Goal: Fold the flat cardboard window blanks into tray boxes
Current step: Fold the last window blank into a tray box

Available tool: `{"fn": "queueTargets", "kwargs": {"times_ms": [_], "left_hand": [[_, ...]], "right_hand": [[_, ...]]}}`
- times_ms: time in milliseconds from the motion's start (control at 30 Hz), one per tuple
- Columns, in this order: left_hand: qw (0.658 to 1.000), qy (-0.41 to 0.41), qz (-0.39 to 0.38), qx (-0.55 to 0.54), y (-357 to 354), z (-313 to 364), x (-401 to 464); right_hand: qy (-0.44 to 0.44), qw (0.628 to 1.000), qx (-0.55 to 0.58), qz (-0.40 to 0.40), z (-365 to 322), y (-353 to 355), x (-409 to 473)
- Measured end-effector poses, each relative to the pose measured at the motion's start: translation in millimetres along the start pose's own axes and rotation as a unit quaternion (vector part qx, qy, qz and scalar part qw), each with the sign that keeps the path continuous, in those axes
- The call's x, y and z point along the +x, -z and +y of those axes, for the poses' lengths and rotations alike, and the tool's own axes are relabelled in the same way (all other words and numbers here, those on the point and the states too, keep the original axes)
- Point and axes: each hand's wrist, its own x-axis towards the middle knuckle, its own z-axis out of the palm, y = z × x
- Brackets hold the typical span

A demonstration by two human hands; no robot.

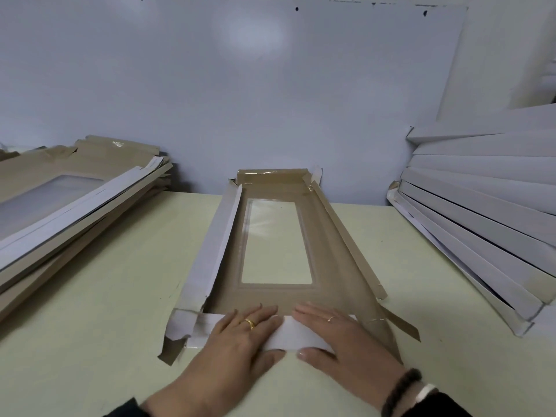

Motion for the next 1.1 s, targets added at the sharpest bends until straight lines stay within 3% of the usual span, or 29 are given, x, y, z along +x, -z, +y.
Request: {"fn": "queueTargets", "kwargs": {"times_ms": [200, 367, 467, 633, 800, 900, 933, 1000, 1100], "left_hand": [[0.994, 0.099, 0.011, -0.055, 19, -33, -19], [0.99, 0.076, 0.087, -0.081, 25, -33, -19], [0.989, 0.077, 0.121, -0.025, 28, -30, -13], [0.979, 0.072, 0.142, 0.132, 34, -17, 0], [0.988, 0.049, 0.105, 0.103, 21, -2, 10], [0.987, 0.079, 0.085, 0.109, 13, -3, 19], [0.99, 0.089, 0.064, 0.09, 9, -7, 23], [0.993, 0.099, 0.022, 0.053, 2, -15, 29], [0.994, 0.101, 0.002, 0.05, -3, -22, 32]], "right_hand": [[-0.024, 0.998, 0.05, 0.037, 20, 10, -14], [-0.042, 0.99, 0.061, 0.122, 24, 12, -16], [-0.057, 0.988, 0.061, 0.131, 23, 11, -10], [-0.076, 0.984, 0.016, 0.159, 19, 9, 3], [-0.125, 0.977, -0.109, 0.133, 13, 8, 14], [-0.069, 0.966, -0.184, 0.171, 0, 5, 19], [-0.044, 0.968, -0.187, 0.16, -5, 3, 21], [-0.019, 0.989, -0.135, 0.065, -8, -9, 26], [-0.044, 0.995, -0.084, -0.01, 7, -16, 26]]}}
